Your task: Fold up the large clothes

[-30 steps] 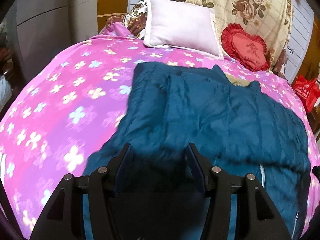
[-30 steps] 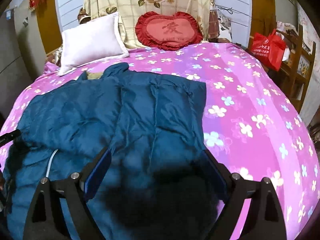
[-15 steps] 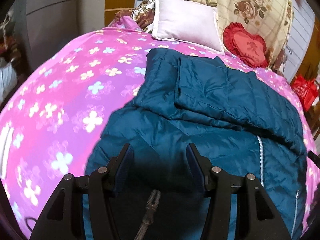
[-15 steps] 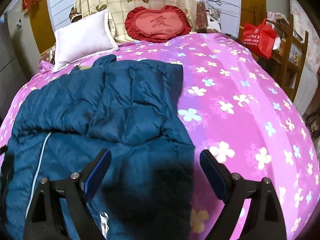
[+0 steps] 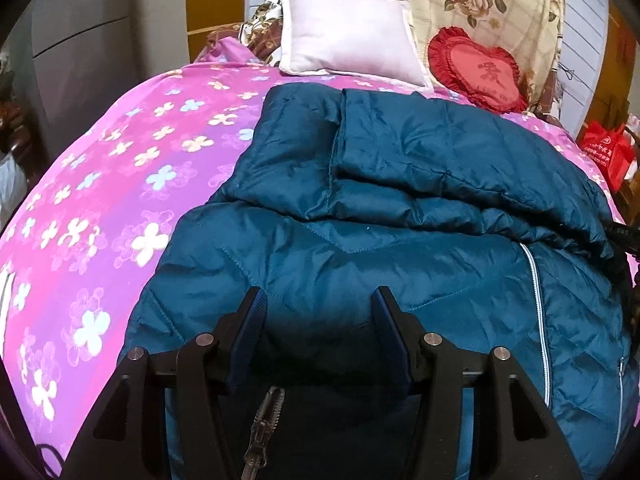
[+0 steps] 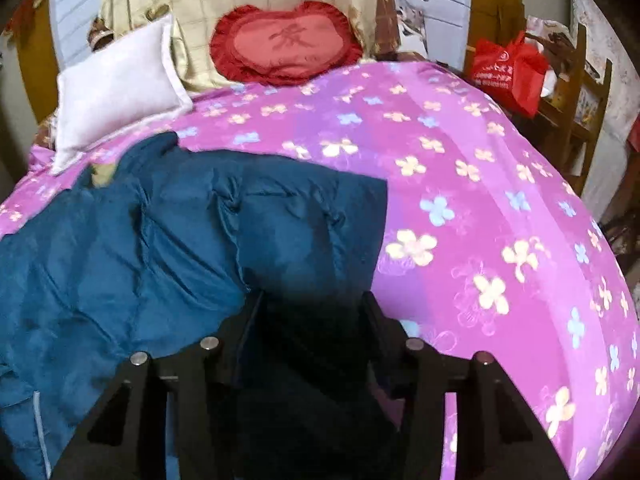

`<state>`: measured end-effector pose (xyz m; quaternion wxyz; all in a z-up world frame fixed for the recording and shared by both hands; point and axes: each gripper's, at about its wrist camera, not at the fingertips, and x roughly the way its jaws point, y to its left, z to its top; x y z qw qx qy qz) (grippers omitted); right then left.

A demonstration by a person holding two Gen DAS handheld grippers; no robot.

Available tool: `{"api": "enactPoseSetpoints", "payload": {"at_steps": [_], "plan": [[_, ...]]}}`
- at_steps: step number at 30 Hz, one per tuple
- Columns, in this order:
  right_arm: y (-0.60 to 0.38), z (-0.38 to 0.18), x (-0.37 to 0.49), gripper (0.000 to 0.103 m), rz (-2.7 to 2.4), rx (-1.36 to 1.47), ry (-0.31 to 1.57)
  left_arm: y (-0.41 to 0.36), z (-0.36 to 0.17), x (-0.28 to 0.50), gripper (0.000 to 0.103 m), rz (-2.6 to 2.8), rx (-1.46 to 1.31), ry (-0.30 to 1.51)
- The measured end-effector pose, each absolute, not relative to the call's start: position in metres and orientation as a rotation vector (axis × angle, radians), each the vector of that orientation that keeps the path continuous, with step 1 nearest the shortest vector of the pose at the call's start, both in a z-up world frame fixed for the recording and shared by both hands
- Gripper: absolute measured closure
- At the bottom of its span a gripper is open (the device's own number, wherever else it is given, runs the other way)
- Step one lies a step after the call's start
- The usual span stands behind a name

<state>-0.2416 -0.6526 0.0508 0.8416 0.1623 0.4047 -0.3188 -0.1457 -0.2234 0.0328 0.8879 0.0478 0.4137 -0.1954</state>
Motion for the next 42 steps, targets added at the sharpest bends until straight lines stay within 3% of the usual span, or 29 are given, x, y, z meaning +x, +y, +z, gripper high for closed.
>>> {"api": "enactPoseSetpoints", "payload": {"at_steps": [6,10,17,42], "plan": [[-0.645,0.061,-0.257,0.042,-0.640,0.393,0.851,-0.216,0.044,-0.160,0.068,-0.398,0.119,0.804],[-0.608,0.081,-0.303,0.024,-0.542,0.369,0.836,-0.211,0.053,-0.175,0.068,-0.405,0.141,0.787],[-0.554,0.094,-0.380,0.015,-0.403,0.334,0.923,-0.198,0.075,-0.217,0.068,-0.407,0.214,0.737],[-0.459,0.087,-0.507,0.011,-0.295,0.346,0.960,-0.115,0.082,-0.298,0.068,-0.336,0.259,0.757]]}}
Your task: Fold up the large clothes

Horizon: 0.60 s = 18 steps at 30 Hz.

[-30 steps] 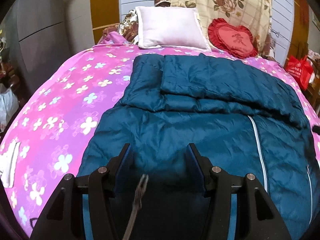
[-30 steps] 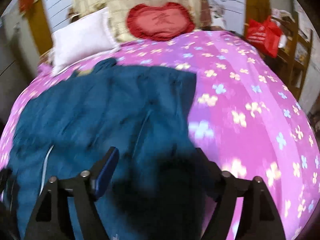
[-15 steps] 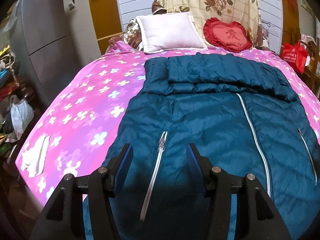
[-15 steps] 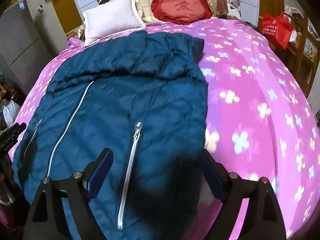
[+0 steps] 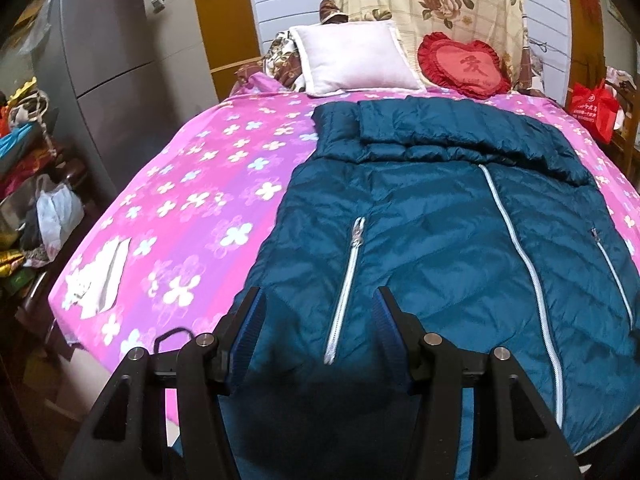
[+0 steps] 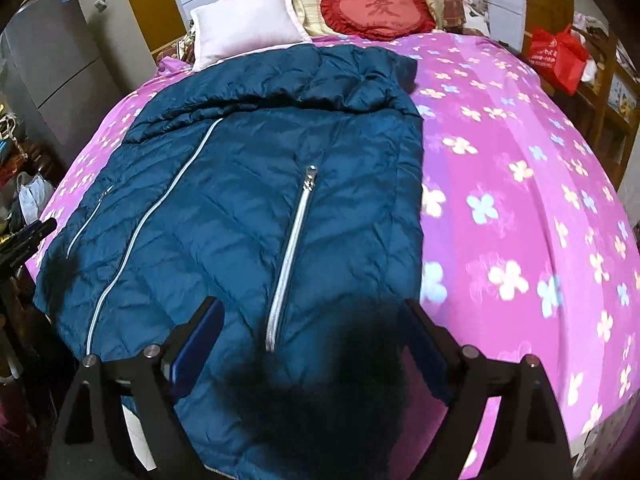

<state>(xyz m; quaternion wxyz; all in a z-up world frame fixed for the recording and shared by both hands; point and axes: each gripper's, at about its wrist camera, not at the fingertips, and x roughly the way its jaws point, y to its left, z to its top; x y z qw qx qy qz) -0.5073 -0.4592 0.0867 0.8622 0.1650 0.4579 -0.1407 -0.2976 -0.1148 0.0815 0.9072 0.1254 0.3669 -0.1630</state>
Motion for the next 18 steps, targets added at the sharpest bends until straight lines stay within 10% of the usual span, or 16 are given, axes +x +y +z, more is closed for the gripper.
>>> {"api": "enactPoseSetpoints", "payload": {"at_steps": [18], "plan": [[-0.461,0.069,-0.524,0.010,-0.313,0.367,0.989,-0.080,0.062,-0.295,0.068,-0.329,0.209,0.859]]}}
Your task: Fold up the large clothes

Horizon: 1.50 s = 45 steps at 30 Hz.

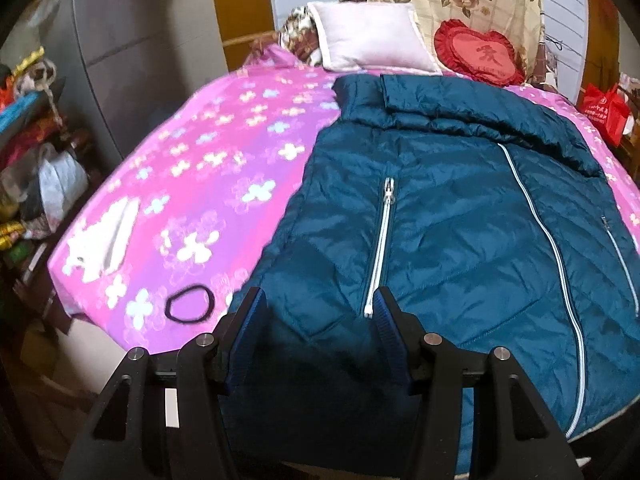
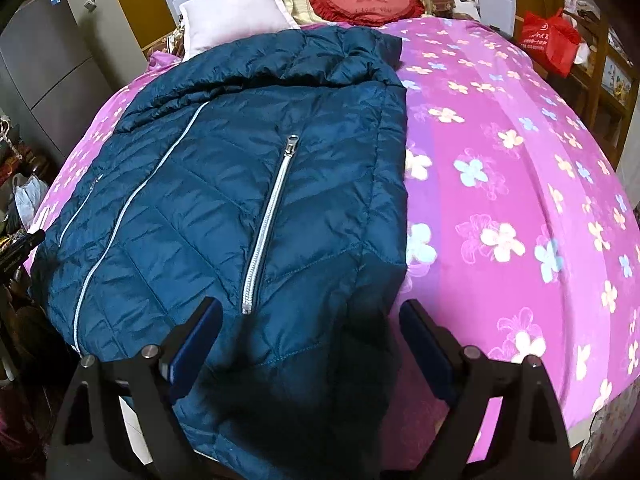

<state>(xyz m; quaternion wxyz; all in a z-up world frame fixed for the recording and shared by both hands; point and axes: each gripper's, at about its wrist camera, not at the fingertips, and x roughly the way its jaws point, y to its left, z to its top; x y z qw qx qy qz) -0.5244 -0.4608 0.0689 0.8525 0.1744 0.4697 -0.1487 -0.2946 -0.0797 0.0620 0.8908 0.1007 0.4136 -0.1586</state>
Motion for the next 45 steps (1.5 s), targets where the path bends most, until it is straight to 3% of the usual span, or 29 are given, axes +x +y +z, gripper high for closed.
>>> {"api": "enactPoseSetpoints", "payload": {"at_steps": [12,20,34,37,39,41,45], "plan": [[-0.488,0.058,-0.545,0.010,-0.380,0.417,1.003,0.002,0.052,-0.261,0.067,-0.381,-0.096,1.032],[-0.499,0.043,-0.554,0.010,-0.325,0.515,1.016,-0.012,0.029,-0.259,0.067,-0.448,-0.089,1.118],[-0.456,0.036,-0.546,0.010,-0.051,0.532,0.952,-0.035,0.025,-0.261,0.063,-0.474,0.018,1.108],[-0.449,0.038,-0.541,0.023,-0.049,0.486,0.965,-0.041,0.025,-0.265,0.064,-0.470,0.068,1.108],[-0.445,0.041,-0.540,0.035,-0.038,0.466,0.960,-0.042,0.026,-0.268,0.074,-0.481,0.081,1.091],[-0.442,0.045,-0.540,0.073,-0.068,0.408,0.952,-0.040,0.032,-0.270,0.100,-0.481,0.062,1.070],[-0.444,0.062,-0.542,0.085,-0.093,0.416,0.892,-0.041,0.061,-0.277,0.103,-0.511,0.045,1.001]]}}
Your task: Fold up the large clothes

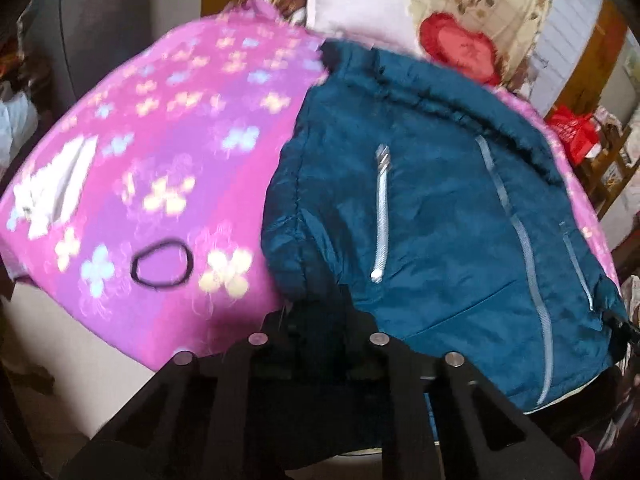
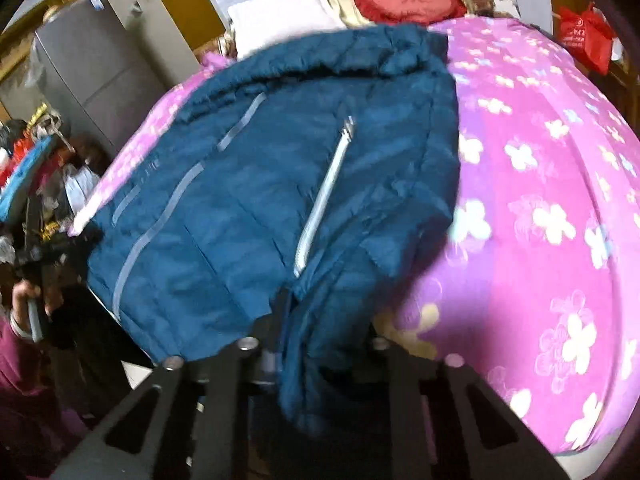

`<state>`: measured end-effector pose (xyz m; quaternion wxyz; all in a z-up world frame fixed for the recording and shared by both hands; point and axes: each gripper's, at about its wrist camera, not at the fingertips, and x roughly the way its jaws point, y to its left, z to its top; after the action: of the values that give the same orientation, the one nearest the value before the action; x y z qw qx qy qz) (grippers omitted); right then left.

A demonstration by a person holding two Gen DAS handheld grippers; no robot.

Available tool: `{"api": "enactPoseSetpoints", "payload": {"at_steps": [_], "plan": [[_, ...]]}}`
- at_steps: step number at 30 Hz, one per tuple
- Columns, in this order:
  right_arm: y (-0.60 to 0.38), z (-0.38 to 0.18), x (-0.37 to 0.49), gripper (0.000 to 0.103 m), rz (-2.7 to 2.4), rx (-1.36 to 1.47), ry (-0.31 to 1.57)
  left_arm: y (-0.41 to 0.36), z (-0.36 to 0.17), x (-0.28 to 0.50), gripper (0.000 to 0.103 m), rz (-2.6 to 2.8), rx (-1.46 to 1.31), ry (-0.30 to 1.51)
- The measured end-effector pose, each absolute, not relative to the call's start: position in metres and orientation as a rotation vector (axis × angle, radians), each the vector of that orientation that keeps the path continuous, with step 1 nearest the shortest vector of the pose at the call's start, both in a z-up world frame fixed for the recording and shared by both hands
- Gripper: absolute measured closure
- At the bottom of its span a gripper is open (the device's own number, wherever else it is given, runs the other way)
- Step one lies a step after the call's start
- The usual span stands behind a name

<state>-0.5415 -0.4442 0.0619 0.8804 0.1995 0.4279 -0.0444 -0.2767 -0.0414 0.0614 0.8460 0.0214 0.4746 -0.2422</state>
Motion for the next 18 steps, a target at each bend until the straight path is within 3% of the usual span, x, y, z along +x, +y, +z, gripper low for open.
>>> {"api": "enactPoseSetpoints", "payload": {"at_steps": [7,18], "plan": [[-0.457,0.123,-0.529,0.086,-0.051,0.398,0.731,-0.046,0.114,-0.270,0.103,-0.526,-0.002,0.871],[-0.490,0.172,-0.479,0.086,-0.114,0.363,0.596,-0.086,0.155,-0.212,0.103,-0.470,-0.039,0.762]]}}
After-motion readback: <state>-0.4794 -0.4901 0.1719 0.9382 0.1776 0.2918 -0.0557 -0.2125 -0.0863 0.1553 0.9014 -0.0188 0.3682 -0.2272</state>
